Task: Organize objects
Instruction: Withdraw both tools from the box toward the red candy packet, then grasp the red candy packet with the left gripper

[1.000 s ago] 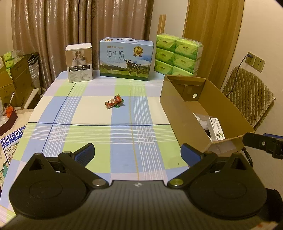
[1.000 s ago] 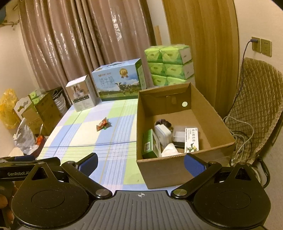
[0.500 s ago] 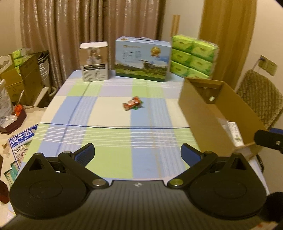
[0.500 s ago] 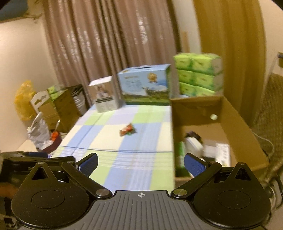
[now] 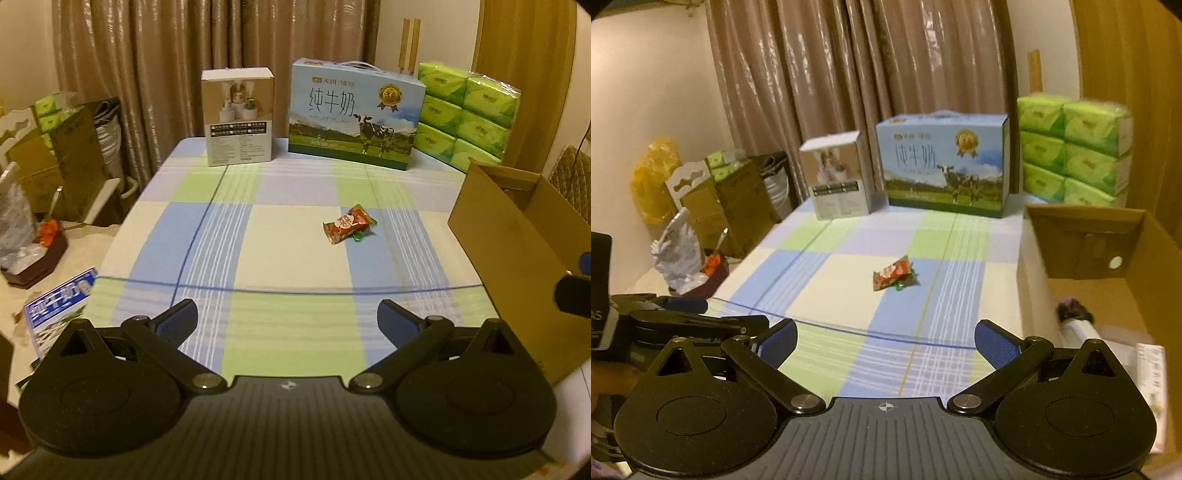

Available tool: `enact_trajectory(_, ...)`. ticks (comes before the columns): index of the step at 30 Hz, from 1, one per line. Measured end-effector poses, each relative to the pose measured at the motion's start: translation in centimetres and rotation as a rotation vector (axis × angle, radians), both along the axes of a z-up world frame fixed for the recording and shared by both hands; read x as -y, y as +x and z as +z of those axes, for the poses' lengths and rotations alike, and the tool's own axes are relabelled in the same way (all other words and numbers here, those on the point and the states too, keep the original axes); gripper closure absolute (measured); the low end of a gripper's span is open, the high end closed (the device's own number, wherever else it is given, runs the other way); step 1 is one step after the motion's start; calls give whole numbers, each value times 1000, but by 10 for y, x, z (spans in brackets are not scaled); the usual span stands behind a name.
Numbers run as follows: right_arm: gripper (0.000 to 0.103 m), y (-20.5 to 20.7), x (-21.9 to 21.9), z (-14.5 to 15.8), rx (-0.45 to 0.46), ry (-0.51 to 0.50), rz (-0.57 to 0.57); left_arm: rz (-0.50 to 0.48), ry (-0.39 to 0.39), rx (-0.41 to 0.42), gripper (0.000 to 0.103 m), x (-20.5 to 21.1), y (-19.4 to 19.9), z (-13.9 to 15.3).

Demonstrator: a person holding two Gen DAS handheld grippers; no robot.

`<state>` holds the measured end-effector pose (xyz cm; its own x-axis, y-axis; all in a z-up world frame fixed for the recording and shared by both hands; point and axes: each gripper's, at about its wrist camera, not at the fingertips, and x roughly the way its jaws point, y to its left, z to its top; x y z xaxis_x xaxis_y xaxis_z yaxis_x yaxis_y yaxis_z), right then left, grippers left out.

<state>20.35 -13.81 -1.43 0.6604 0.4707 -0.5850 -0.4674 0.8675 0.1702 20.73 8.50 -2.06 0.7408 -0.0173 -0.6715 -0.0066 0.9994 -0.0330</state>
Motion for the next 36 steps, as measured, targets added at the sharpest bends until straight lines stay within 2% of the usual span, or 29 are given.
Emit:
enact_trajectory(5, 30, 46, -19, -33, -31, -17, 11, -84, 17, 3, 2, -7, 43, -23)
enact_trajectory(10, 41, 85, -32, -62, -40, -22, -3, -207, 40, 8, 4, -4, 85, -47)
enact_trajectory(16, 51, 125, -39, -88, -33, -45, -36, -302, 46, 7, 17, 6, 134, -71)
enact_trajectory(19, 52, 139, -39, -96, -36, -57, -61, -360, 61, 17, 26, 17, 155, -82)
enact_trajectory(22, 52, 147, -37, -103, -40, -70, -84, -398, 77, 6, 28, 28, 172, -92)
enact_trajectory(26, 52, 156, -33, -111, -55, -73, -94, -456, 124, -15, 37, 43, 191, -103)
enact_trajectory(31, 52, 162, -36, -118, -59, -71, -86, -522, 117, 8, 42, 54, 209, -107)
enact_trajectory(33, 52, 164, -38, -119, -59, -66, -82, -549, 103, 17, 54, 56, 214, -107)
enact_trajectory(35, 52, 165, -42, -118, -52, -58, -70, -543, 99, -1, 78, 57, 218, -107)
enact_trajectory(36, 52, 166, -44, -118, -47, -57, -65, -538, 102, -5, 80, 57, 218, -107)
